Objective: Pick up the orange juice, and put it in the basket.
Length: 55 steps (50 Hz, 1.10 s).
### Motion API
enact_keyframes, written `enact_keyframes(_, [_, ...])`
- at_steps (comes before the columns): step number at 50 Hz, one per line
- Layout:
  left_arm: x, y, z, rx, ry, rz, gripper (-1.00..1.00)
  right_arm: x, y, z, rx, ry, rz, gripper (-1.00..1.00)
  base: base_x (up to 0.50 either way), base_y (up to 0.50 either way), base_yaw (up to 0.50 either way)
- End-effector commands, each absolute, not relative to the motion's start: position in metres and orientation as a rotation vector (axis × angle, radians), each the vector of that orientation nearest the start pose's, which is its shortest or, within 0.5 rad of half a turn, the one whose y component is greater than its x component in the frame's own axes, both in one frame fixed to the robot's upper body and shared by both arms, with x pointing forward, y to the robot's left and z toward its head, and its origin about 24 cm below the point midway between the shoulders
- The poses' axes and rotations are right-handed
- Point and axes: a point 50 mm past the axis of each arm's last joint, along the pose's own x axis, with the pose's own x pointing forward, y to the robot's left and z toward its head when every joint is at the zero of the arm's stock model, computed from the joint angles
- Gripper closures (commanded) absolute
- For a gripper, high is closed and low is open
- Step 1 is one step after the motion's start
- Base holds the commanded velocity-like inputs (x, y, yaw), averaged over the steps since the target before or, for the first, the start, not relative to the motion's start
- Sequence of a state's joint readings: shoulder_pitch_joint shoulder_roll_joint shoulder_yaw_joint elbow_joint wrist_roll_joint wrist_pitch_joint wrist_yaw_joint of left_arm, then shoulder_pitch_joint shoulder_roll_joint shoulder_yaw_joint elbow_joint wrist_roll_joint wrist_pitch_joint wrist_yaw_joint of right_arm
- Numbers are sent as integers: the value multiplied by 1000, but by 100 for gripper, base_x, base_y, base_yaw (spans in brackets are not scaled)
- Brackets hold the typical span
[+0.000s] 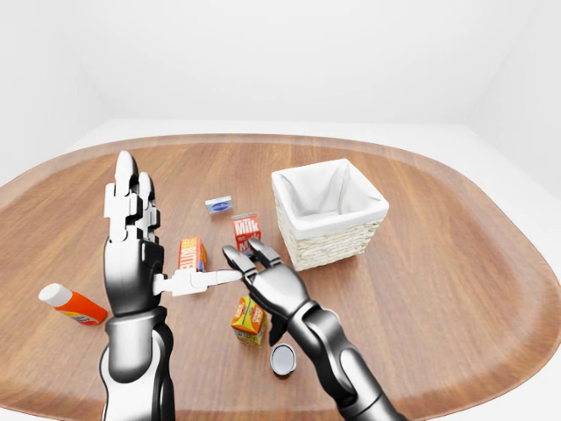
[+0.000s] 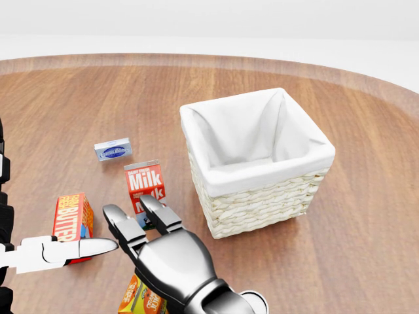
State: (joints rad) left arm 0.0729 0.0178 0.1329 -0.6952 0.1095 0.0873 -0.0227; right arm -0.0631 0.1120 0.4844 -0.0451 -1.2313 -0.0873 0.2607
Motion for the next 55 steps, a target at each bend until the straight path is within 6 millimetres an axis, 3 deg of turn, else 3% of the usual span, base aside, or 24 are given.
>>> enact_keyframes(1, [202, 181, 174, 177, -531, 156, -100, 235, 6, 64, -1148, -337, 631, -100, 0, 0, 0])
enact_keyframes(45, [202, 181, 174, 177, -531, 156, -100, 250, 24, 48, -1096, -269, 688, -100, 0, 0, 0])
enact_keyframes(55, [202, 181, 174, 175, -534, 158, -100, 251, 31, 36, -1095, -252, 687, -100, 0, 0, 0])
